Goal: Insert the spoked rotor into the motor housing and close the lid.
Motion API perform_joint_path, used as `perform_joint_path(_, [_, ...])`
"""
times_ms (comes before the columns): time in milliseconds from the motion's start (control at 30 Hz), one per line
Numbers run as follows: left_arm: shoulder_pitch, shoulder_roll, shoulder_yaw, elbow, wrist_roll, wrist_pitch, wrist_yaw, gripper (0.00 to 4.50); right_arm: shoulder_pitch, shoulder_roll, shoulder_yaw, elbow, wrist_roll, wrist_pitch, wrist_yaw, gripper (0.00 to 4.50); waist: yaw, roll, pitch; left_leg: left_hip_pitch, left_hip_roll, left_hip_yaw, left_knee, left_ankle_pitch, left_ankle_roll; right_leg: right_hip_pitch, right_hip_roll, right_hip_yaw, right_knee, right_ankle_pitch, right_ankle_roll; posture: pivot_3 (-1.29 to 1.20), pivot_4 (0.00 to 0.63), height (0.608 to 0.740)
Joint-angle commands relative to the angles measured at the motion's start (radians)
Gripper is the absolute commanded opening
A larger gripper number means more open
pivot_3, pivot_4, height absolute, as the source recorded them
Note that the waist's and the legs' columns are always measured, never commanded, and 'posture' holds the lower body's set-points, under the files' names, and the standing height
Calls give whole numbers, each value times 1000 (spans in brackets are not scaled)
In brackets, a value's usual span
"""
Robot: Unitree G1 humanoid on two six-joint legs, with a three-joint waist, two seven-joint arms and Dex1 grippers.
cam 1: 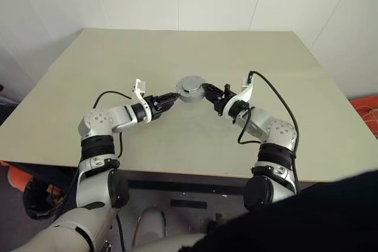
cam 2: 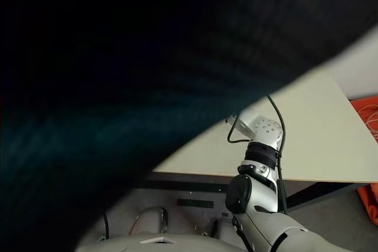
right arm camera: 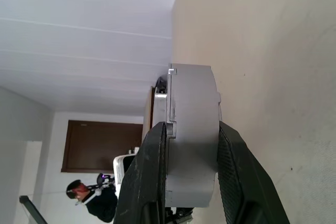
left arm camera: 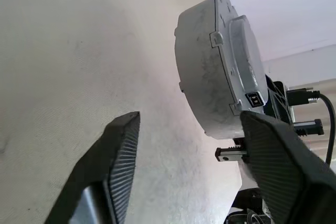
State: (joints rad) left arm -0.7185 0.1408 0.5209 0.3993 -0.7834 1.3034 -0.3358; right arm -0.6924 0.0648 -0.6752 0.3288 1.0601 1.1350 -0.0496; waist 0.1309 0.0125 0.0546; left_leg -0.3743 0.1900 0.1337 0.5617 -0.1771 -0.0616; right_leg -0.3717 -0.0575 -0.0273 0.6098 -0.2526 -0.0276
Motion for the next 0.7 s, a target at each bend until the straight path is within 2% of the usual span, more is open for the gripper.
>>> perform_joint_path(33, [-22, 7, 15, -13, -44, 10, -11, 4174, -22, 0, 29, -46, 57, 0, 14, 1118, -1, 0, 0, 0, 0, 0, 0, 0, 0, 0, 0, 0, 0, 0, 0, 0, 0, 740])
perform_joint_path(67, [-25, 4, 24, -3, -50, 13, -6, 4478, -21, -2, 31, -45, 58, -1, 13, 1118, 0, 0, 0, 0, 0, 0, 0, 0, 0, 0, 0, 0, 0, 0, 0, 0, 0, 740])
perform_joint_path(200, [-46, -25, 93, 77, -104, 48, 27, 4478, -24, -8, 33, -48, 76, 2, 8, 1118, 2, 0, 0, 0, 0, 0, 0, 0, 0, 0, 0, 0, 0, 0, 0, 0, 0, 740])
perform_joint_path(367, [-54, -41, 130, 163, -118, -9, 27, 4478, -25, -12, 35, -63, 103, 9, -4, 1118, 4, 0, 0, 0, 0, 0, 1, 0, 0, 0, 0, 0, 0, 0, 1, 0, 0, 740])
perform_joint_path(700, [-75, -74, 135, 241, -166, -65, -31, 4478, -13, -19, 55, -85, 137, 11, -15, 1118, 11, 0, 0, -1, 0, 0, 1, 0, 0, 0, 0, 0, 0, 1, 1, 0, 0, 740])
